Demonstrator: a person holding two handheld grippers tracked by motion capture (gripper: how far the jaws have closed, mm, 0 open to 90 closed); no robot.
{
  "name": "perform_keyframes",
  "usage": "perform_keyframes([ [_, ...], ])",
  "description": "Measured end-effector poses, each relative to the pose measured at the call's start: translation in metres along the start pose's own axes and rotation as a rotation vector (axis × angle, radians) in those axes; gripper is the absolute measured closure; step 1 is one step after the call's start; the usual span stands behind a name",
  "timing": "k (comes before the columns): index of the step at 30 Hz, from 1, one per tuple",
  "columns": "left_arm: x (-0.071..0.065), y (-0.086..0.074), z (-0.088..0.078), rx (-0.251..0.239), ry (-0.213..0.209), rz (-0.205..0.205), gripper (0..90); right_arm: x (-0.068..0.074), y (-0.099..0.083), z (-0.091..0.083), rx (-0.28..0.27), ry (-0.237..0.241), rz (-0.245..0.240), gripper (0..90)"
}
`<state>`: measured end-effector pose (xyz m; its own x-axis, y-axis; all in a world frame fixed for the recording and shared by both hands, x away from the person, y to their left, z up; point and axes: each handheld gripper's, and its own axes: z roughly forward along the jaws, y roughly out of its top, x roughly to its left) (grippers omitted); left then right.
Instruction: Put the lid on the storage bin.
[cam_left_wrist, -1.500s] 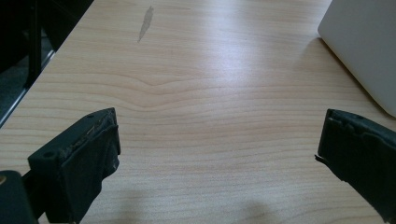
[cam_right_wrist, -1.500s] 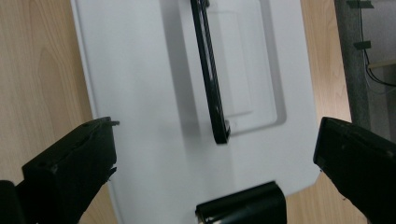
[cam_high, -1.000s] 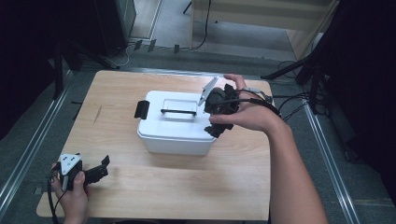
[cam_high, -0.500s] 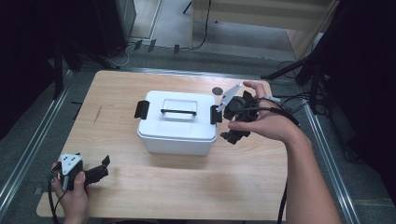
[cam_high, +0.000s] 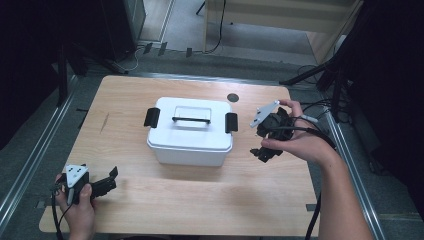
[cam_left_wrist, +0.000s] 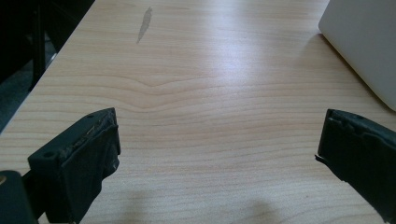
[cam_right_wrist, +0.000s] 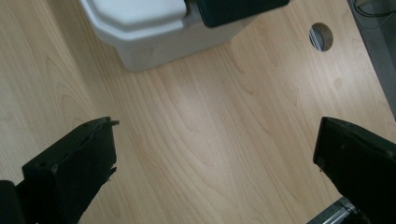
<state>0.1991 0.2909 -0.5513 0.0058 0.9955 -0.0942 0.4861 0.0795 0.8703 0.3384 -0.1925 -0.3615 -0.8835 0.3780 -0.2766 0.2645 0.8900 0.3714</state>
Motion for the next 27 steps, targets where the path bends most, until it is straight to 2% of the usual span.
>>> perform_keyframes([
  [13,-0.001,0.0,0.0,-0.002,0.002,0.001,0.0,0.006,-0.043,0.016,0.005,-0.01,0.073,0.0],
  [21,-0.001,0.0,0.0,-0.002,0.002,0.004,0.0,0.012,-0.071,0.025,-0.018,-0.031,0.119,0.0],
  [22,-0.001,0.0,0.0,-0.004,0.002,0.004,0.0,0.013,-0.078,0.026,-0.026,-0.042,0.141,0.0],
  [27,-0.001,0.0,0.0,-0.004,0.003,0.005,0.0,0.017,-0.096,0.031,-0.036,-0.039,0.176,0.0],
])
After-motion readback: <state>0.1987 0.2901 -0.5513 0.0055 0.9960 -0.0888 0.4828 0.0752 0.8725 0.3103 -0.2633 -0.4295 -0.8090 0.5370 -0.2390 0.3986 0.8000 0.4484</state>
